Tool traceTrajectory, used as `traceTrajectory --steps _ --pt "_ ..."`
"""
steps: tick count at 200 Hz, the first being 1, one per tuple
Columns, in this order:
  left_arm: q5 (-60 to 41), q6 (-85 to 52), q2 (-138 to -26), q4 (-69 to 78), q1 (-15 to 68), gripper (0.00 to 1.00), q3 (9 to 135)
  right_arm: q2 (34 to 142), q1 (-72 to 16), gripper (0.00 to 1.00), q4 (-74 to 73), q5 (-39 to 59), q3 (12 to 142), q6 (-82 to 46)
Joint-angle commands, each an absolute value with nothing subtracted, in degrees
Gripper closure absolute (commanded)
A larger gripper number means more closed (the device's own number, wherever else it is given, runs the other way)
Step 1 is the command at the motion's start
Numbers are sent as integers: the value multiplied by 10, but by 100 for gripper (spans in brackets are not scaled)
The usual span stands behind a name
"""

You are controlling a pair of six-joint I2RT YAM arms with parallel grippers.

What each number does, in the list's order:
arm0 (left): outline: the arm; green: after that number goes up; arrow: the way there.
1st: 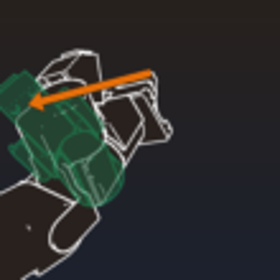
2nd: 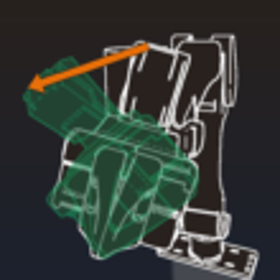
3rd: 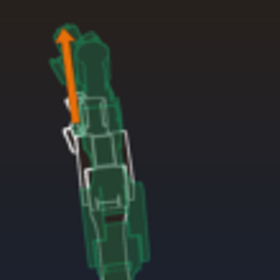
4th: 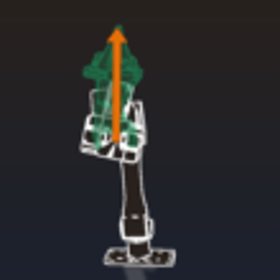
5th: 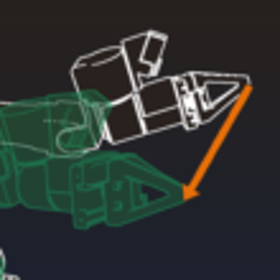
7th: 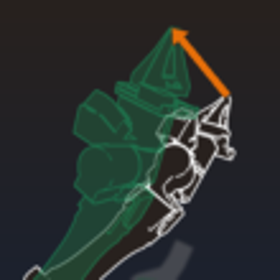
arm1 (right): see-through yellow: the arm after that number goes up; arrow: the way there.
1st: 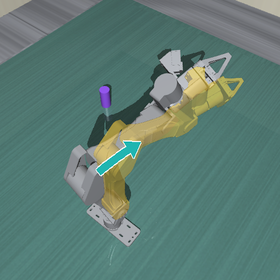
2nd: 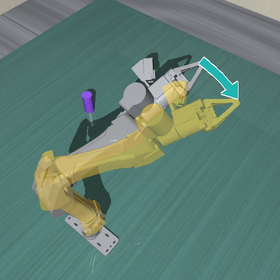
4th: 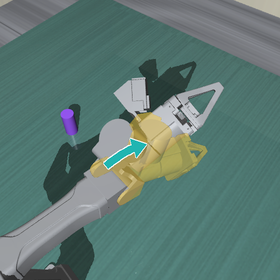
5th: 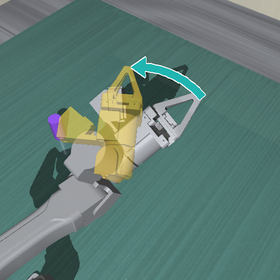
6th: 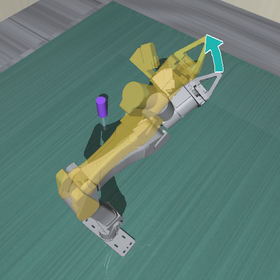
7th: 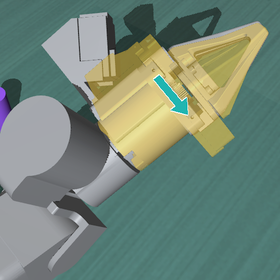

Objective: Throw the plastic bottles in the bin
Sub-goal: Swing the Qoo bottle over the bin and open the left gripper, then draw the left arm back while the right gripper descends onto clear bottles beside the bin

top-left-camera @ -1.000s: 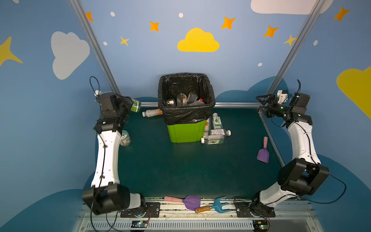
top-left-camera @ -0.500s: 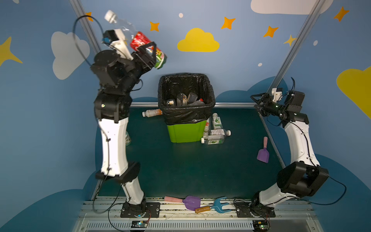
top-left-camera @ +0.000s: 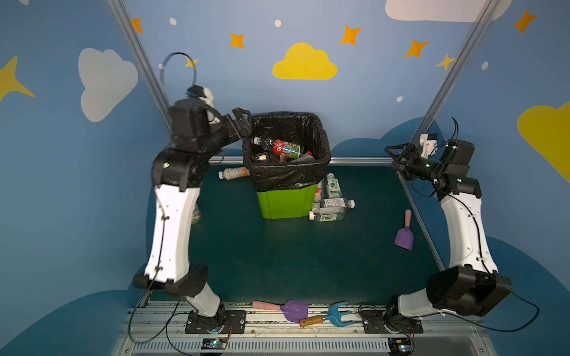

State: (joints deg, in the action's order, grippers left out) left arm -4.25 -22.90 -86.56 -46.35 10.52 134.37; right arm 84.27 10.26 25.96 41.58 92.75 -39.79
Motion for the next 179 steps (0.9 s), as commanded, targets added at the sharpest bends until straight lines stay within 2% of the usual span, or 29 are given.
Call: traceTrajectory --steps 1,28,67,108,150,179 --pt "18 -195 -790 -449 103 0 1266 840 98 12 265 403 917 -388" --pt "63 -207 -699 -464 80 0 1108 840 89 12 286 396 918 -367" --pt "-33 -305 -589 -452 18 0 830 844 57 13 321 358 907 -322" --pt "-35 -406 -475 -342 0 0 564 882 8 13 369 306 903 -267" --pt "-68 -519 -411 -259 -2 0 389 941 -37 12 394 242 897 -227" --pt "-114 -554 -412 -258 2 0 334 967 -60 13 386 222 885 -224"
